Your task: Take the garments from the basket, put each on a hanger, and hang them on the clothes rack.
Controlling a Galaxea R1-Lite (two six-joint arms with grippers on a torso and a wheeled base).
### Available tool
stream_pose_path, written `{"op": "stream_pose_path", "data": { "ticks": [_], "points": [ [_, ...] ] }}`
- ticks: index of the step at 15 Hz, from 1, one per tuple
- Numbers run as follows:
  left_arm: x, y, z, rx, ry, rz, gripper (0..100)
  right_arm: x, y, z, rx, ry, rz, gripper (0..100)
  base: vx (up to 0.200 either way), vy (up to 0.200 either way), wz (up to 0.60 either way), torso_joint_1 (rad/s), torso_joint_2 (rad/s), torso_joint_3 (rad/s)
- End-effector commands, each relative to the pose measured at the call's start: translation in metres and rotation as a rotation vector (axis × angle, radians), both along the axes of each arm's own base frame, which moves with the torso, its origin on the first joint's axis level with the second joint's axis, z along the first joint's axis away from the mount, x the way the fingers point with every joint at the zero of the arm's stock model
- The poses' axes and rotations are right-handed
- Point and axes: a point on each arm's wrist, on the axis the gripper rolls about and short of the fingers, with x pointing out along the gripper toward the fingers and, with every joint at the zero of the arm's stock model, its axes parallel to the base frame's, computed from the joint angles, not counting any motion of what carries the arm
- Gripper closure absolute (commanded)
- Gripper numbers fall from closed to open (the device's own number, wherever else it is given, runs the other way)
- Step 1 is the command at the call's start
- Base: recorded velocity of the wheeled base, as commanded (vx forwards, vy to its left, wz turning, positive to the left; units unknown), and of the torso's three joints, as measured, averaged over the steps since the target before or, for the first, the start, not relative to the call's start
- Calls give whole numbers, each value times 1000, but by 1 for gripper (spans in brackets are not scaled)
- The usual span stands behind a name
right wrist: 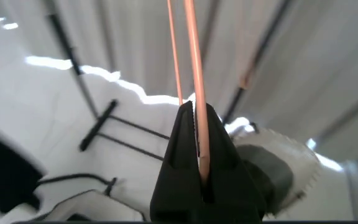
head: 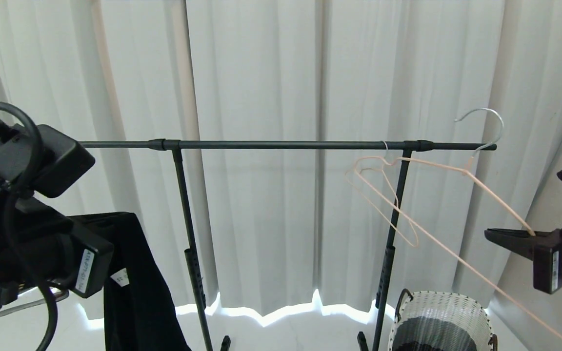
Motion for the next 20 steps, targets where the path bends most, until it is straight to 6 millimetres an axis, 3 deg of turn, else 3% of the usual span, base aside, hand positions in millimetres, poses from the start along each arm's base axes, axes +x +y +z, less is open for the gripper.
{"op": "stream_pose_path", "data": {
  "ticks": [1, 5, 7, 15, 20],
  "points": [
    [22, -13, -6, -41, 66, 44, 100, -37, 16, -5, 33, -6, 222, 100, 0, 0, 0, 0, 0, 0],
    [49, -29, -4, -151, 87, 188, 100, -73, 32, -11, 131, 85, 459, 100, 0, 0, 0, 0, 0, 0],
    [48, -41, 1, -213, 89, 172, 100, -83, 39, -11, 160, 126, 535, 100, 0, 0, 0, 0, 0, 0],
    [47, -59, -7, -202, 87, 197, 100, -81, 51, -11, 167, 188, 631, 100, 0, 0, 0, 0, 0, 0],
    [41, -67, -3, -237, 84, 166, 100, -58, 75, -15, 158, 212, 571, 100, 0, 0, 0, 0, 0, 0]
  ]
}}
